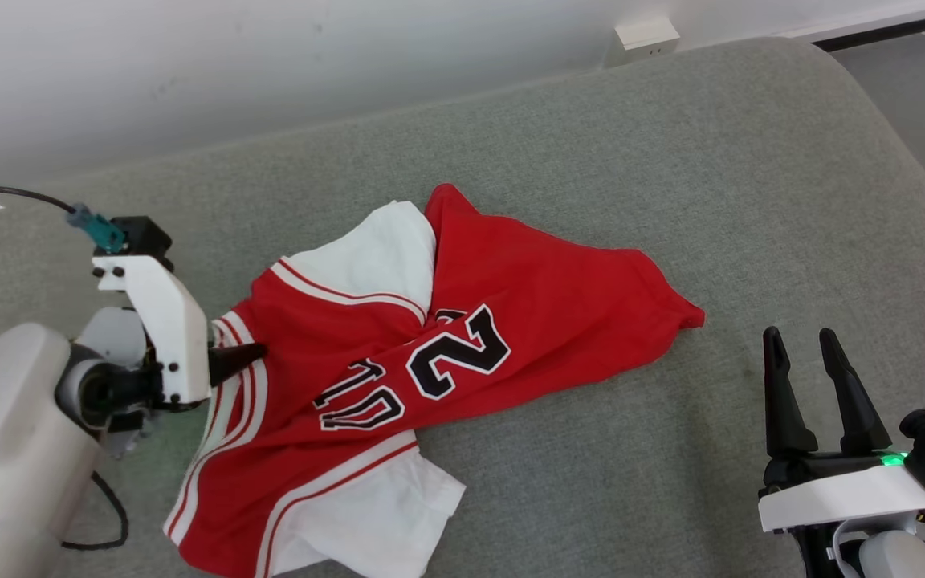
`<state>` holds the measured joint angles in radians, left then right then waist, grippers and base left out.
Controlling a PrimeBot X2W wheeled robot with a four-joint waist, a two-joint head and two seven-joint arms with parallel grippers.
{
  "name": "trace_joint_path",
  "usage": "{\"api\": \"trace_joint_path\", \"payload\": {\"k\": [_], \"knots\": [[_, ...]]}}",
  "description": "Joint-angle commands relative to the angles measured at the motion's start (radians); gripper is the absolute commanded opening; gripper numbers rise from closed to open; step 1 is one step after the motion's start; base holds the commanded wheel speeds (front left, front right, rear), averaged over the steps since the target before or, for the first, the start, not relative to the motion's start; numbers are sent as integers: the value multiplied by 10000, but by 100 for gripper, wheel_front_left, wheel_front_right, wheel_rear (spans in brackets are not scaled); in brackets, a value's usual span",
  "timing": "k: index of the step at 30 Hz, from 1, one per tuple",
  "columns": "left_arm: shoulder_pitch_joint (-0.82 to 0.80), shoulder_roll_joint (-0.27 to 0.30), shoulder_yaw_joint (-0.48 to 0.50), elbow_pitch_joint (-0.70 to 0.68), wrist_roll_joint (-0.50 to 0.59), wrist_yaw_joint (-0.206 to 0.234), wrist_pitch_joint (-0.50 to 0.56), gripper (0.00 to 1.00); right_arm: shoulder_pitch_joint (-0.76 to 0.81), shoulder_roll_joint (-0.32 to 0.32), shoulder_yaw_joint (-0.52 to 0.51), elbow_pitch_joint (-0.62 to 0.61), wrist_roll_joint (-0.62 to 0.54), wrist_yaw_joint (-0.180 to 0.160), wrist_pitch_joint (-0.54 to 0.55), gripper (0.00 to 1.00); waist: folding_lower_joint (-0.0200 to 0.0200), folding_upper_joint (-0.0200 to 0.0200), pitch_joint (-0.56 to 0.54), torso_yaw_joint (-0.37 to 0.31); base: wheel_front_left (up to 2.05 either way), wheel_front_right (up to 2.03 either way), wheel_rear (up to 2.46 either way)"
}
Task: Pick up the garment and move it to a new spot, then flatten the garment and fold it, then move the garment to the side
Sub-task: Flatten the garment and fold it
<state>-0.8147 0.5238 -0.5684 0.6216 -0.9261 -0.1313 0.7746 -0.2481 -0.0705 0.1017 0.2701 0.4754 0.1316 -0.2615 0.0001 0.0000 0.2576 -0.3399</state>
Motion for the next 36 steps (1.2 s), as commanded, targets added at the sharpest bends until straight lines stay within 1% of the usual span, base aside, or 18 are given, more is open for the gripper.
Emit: {"api": "trace_joint_path", "payload": {"k": [1, 4, 5, 6, 7, 8, 9, 16, 22, 31, 35, 36], "knots": [[-69, -10, -62, -15, -212, 13, 86, 100, -116, -13, -39, -31, 8, -19, -39, 100, -1, 0, 35, -47, 0, 0, 0], [-146, 61, -204, -92, -374, 12, 86, 100, -41, 23, -100, -72, -45, -19, -36, 100, -1, 0, 53, -46, 0, 0, 0], [-153, 69, -278, -84, -425, 12, 118, 92, -33, 36, -104, -62, -68, -19, -37, 100, -1, 0, 56, -38, 0, 0, 0], [-139, 69, -370, -73, -497, 12, 180, 62, -43, 51, -94, -39, -84, -19, -36, 100, -1, 0, 57, -27, 0, 0, 0], [-129, 71, -446, -87, -539, 12, 201, 46, -66, 64, -87, -26, -93, -19, -37, 100, -1, 0, 59, -11, 0, 0, 0], [-143, 94, -504, -104, -580, 12, 166, 9, -94, 77, -78, -16, -90, -19, -37, 100, -1, 0, 59, 5, 0, 0, 0], [-173, 132, -557, -122, -575, 12, 64, 0, -124, 89, -70, -19, -92, -19, -37, 100, -1, 0, 62, 21, 0, 0, 0], [-652, 345, -665, -121, -572, 12, -512, 0, -122, 118, -131, -76, -143, -19, -39, 100, -1, 0, 39, 162, 0, 0, 0], [-1585, 528, -797, 187, -28, 12, -1248, 0, -184, 126, -1, -171, -182, -19, -38, 100, -1, 0, 298, 263, 0, 0, 0], [-2974, 483, -1021, 1523, 925, 13, -2946, 0, -480, 158, 335, -230, -47, -21, -38, 100, -1, 0, 892, -36, 0, 0, 0], [-3204, 267, -1175, 2219, 950, 13, -3332, 0, -573, 170, 406, -196, -52, -19, -38, 100, -1, 0, 969, -160, 0, 0, 0], [-3222, 197, -1204, 2377, 889, 13, -3358, 29, -575, 173, 421, -174, -61, -19, -38, 100, -1, 0, 966, -176, 0, 0, 0]]}}
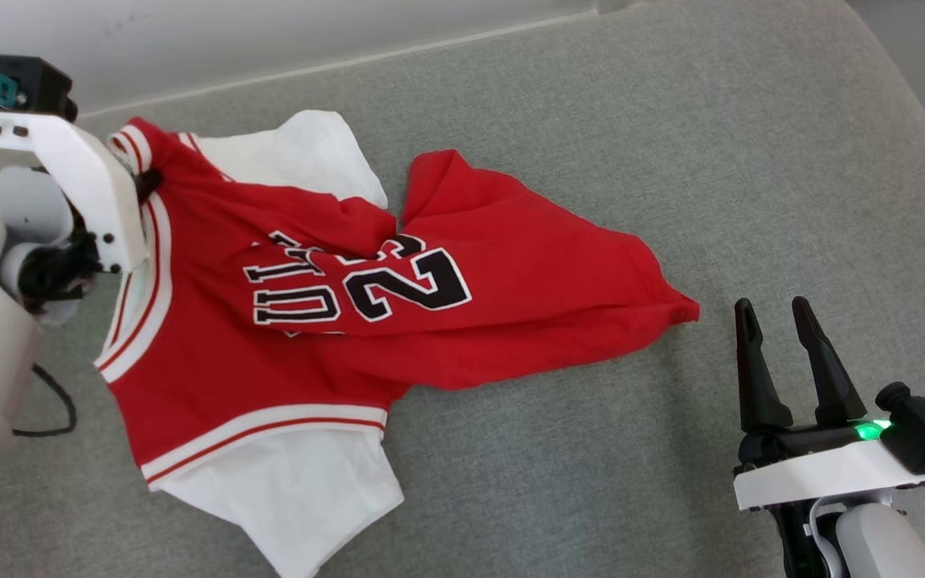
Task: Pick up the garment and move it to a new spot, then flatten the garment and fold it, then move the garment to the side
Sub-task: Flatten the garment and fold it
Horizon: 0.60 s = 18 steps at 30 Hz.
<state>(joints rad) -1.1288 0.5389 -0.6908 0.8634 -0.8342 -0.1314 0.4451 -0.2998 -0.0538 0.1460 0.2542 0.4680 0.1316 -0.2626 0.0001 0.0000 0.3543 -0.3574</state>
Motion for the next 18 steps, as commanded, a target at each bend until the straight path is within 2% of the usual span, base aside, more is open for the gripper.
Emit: {"api": "trace_joint_path", "payload": {"k": [1, 9, 12, 18], "knots": [[-82, -30, -27, 61, -80, 15, -116, 100, -62, 9, 1, 12, -3, -19, -27, 100, -1, 0, -16, -8, 0, 0, 0], [235, -369, -665, -229, -609, 13, -901, 100, 81, -106, -101, 238, -174, -19, -27, 100, -1, 0, -811, 553, 0, 0, 0], [515, -364, -841, -550, -947, 13, -1620, 100, 225, -286, -164, 319, -225, -21, -27, 100, -1, 0, -1369, 896, 0, 0, 0], [1262, -161, -1049, -1071, -967, 13, -3507, 100, 701, -667, -360, 505, -208, -19, -12, 100, -1, 0, -2336, 1610, 0, 0, 0]]}}
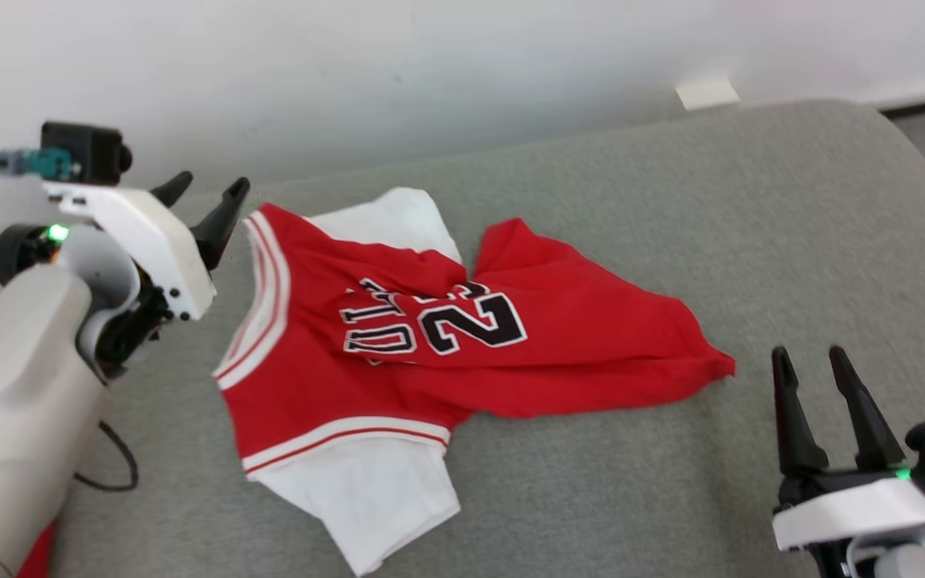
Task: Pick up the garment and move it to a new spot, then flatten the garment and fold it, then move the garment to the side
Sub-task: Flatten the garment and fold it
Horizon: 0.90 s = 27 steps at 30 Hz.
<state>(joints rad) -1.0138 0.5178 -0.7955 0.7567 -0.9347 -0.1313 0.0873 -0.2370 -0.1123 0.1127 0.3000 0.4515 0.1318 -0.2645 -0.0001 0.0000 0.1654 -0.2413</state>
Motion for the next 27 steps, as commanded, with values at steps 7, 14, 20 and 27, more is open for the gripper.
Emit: {"api": "trace_joint_path", "payload": {"k": [7, 14, 20, 27], "knots": [[1408, 73, 259, -754, 306, 371, -2322, 100, 822, -343, -329, 145, -120, -21, 13, 100, 1, 0, -1089, 1123, 0, 0, 0], [3460, 248, 907, -2658, 241, 1605, -3436, 100, 1290, -306, -638, -66, -221, -21, 14, 100, 1, 0, -1257, 1435, 0, 0, 0], [5642, -94, 2325, -5027, 1082, 2744, -3509, 100, 1490, -251, -788, -329, -313, -23, 38, 100, 1, 0, -1325, 1639, 0, 0, 0], [8278, -1443, 4256, -6793, 2755, 3039, -3515, 100, 1665, -152, -906, -624, -404, -21, 28, 100, 1, 0, -1512, 1777, 0, 0, 0]]}}
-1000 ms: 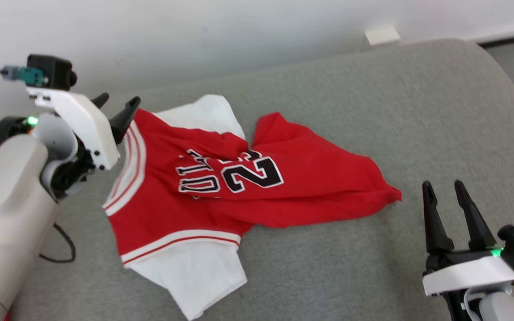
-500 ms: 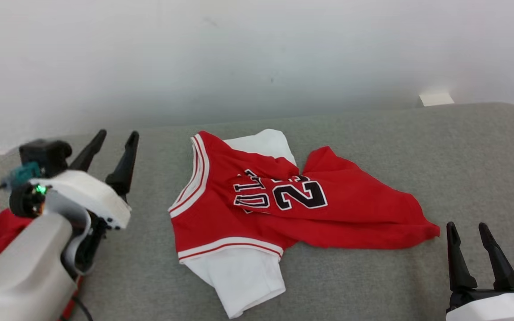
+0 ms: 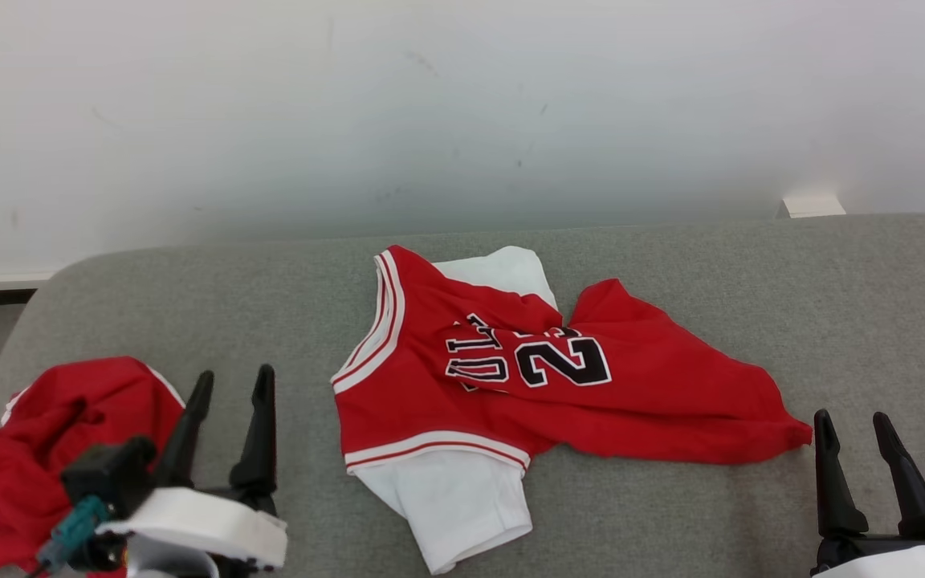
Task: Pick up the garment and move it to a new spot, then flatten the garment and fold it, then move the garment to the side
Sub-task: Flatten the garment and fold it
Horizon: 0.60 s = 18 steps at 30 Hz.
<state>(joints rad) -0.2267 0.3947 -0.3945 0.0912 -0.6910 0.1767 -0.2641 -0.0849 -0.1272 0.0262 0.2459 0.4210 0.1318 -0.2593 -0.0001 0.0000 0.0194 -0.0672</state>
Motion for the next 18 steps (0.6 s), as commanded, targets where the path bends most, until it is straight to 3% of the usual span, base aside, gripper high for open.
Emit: {"api": "trace_joint_path", "payload": {"k": [1, 7, 18], "knots": [[674, -364, 431, -240, 626, -91, -1, 100, 166, 25, -50, -145, -115, -21, -29, 100, 1, 0, -75, 58, 0, 0, 0], [1642, -1298, 1247, -236, 2020, -638, -1, 100, 289, 69, 38, -532, -322, -21, -52, 100, 1, 0, -132, 197, 0, 0, 0], [1719, -2472, 2297, 552, 3269, -1724, -2, 100, 499, 93, 213, -754, -528, -21, -58, 100, 1, 0, -166, 234, 0, 0, 0]]}}
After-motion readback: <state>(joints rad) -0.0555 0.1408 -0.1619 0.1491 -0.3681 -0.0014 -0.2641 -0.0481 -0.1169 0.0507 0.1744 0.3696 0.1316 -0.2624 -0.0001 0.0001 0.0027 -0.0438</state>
